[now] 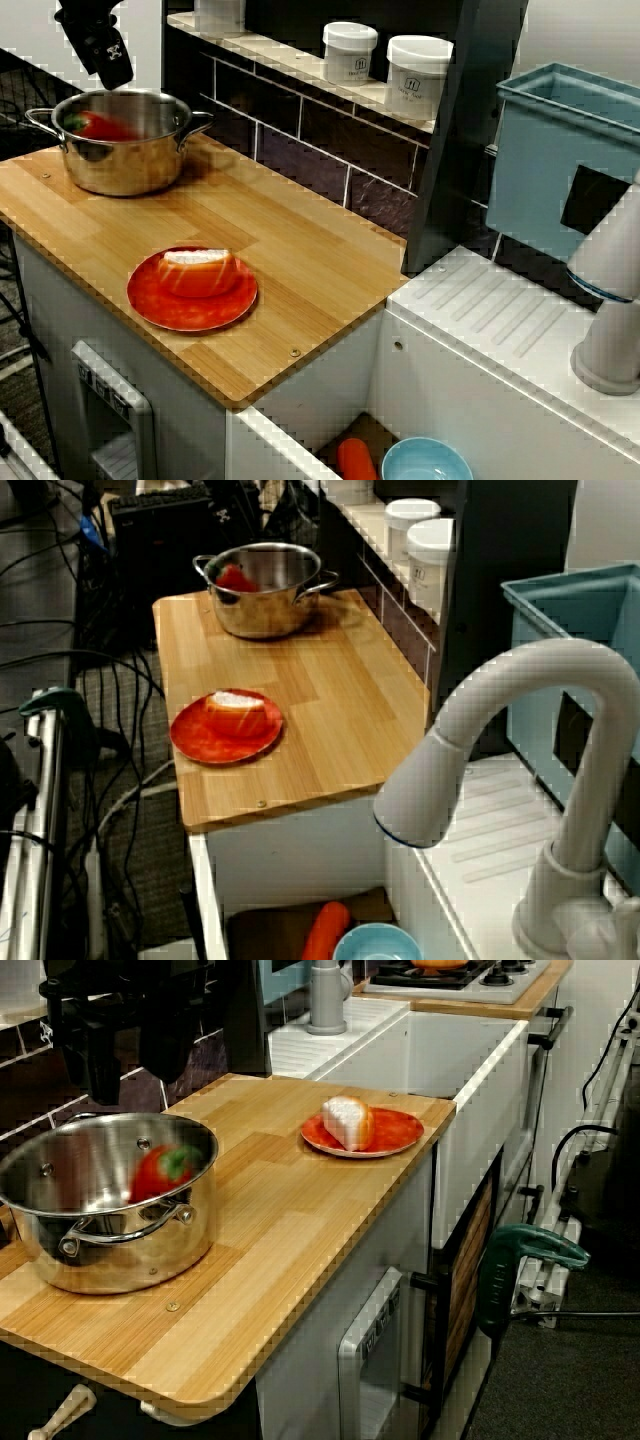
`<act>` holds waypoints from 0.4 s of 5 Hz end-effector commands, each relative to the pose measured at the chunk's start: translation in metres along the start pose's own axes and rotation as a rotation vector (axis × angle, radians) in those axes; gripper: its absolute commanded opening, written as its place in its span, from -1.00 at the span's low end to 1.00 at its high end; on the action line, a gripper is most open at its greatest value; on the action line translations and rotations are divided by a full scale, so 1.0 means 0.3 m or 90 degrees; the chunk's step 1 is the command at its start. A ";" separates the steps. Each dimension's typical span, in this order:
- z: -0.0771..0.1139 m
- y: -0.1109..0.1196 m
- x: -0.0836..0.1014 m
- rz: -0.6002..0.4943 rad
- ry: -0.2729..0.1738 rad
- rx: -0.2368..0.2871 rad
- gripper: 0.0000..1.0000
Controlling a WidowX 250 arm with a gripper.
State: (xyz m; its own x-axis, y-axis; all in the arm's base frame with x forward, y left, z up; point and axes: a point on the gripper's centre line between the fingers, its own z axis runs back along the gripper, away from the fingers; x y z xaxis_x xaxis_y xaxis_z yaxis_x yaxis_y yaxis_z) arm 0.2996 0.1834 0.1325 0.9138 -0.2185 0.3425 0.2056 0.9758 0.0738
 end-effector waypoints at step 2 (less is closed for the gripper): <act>0.030 -0.119 -0.037 -0.067 -0.006 -0.054 1.00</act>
State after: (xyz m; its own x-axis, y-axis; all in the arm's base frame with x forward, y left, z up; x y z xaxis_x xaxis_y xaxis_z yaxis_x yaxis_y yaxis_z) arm 0.2824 0.1487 0.1155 0.9022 -0.2962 0.3134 0.3199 0.9471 -0.0257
